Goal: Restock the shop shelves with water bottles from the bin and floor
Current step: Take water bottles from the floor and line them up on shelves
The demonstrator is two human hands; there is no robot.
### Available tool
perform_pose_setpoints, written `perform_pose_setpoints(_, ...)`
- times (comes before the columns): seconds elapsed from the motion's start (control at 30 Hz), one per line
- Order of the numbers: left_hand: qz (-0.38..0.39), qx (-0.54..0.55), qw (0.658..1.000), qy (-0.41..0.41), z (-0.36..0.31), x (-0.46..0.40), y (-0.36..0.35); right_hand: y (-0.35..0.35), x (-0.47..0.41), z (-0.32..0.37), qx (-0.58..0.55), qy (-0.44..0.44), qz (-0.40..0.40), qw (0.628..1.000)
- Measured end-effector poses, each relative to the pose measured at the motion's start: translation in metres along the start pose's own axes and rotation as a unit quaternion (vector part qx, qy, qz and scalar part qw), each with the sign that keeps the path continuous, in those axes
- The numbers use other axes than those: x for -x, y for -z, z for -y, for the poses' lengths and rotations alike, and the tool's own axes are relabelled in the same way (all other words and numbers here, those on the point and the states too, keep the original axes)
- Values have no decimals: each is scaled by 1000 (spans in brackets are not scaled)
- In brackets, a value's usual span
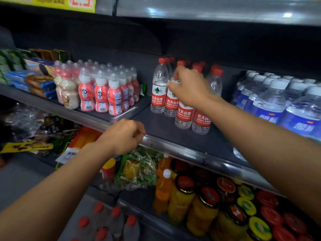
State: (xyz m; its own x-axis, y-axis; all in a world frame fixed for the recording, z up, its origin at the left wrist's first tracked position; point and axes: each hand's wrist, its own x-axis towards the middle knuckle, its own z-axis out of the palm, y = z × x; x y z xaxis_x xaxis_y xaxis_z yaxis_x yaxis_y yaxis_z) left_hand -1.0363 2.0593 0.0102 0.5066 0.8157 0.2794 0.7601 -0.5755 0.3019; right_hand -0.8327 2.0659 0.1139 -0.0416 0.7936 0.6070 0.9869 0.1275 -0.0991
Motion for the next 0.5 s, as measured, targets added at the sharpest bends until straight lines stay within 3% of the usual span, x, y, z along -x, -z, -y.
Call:
perform_pose_setpoints(0.17,7,-14,1000,10,-2,35,-14,-37,79,31,-89,64,83,991)
perform_pose_setpoints(0.5,120,-4,989,88,27,133,-121,-153,236,52,-154,43,260,952)
